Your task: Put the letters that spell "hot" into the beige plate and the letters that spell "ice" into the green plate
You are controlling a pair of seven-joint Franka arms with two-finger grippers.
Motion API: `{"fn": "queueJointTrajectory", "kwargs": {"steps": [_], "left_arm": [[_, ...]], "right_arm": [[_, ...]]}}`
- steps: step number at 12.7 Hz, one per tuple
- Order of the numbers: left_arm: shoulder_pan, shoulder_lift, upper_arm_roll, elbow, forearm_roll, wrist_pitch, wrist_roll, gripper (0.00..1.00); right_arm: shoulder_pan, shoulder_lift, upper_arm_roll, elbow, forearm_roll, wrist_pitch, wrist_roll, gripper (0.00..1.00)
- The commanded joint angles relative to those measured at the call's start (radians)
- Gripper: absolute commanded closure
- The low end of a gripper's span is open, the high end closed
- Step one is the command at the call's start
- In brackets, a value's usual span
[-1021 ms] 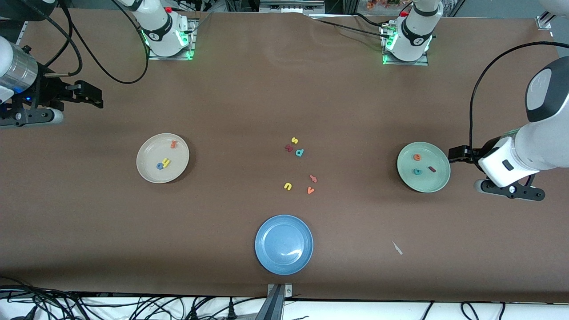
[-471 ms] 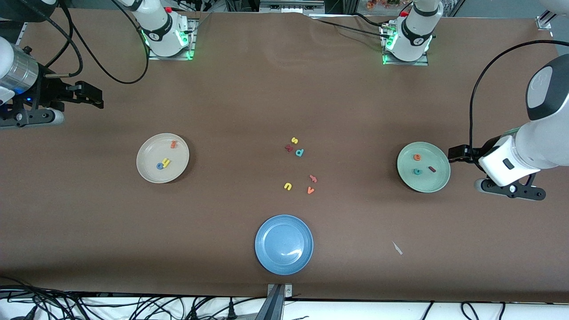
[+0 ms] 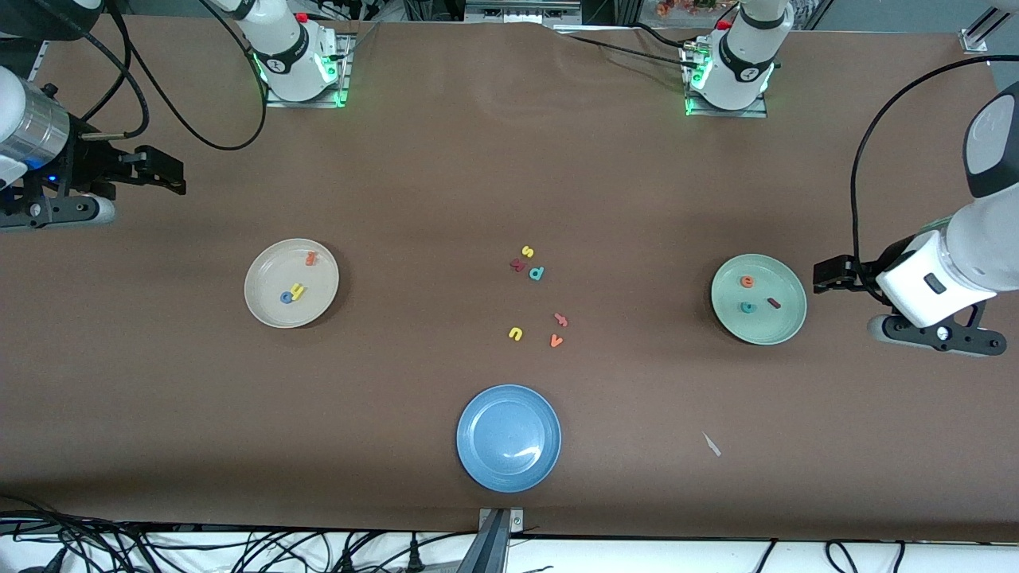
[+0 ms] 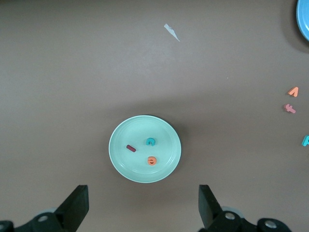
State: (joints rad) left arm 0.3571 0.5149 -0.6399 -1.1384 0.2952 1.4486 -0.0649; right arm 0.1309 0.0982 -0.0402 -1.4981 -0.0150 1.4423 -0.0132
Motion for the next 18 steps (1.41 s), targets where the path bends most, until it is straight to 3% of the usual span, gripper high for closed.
{"fn": "queueJointTrajectory", "kwargs": {"steps": [1, 2, 3, 4, 6, 8, 15, 18], "left_arm": [[-0.023, 0.002, 0.020, 0.032, -0.004, -0.007, -0.006, 0.00], [-0.032, 0.007, 0.023, 0.049, -0.004, -0.005, -0.004, 0.00], [-0.079, 0.013, 0.069, 0.055, -0.010, -0.007, 0.008, 0.00], [-0.161, 0.005, 0.185, 0.055, -0.021, -0.007, 0.017, 0.00], [-0.256, -0.012, 0.352, 0.055, -0.141, -0.005, 0.033, 0.00], [-0.280, -0.016, 0.417, 0.055, -0.218, 0.005, 0.033, 0.01], [-0.245, -0.157, 0.414, -0.170, -0.244, 0.226, 0.031, 0.01], [-0.227, -0.167, 0.413, -0.181, -0.268, 0.249, 0.033, 0.01]], "right_arm": [[-0.002, 0.014, -0.001, 0.035, 0.012, -0.025, -0.011, 0.00], [-0.002, 0.014, 0.000, 0.035, 0.012, -0.025, -0.011, 0.00], [-0.002, 0.014, 0.000, 0.035, 0.012, -0.025, -0.011, 0.00], [-0.002, 0.014, 0.000, 0.035, 0.012, -0.025, -0.011, 0.00], [-0.002, 0.015, 0.000, 0.035, 0.012, -0.026, -0.011, 0.00], [-0.002, 0.014, -0.001, 0.035, 0.012, -0.025, -0.011, 0.00], [-0.007, 0.014, -0.003, 0.035, 0.024, -0.026, -0.013, 0.00], [-0.007, 0.011, -0.003, 0.035, 0.024, -0.028, -0.013, 0.00]]}}
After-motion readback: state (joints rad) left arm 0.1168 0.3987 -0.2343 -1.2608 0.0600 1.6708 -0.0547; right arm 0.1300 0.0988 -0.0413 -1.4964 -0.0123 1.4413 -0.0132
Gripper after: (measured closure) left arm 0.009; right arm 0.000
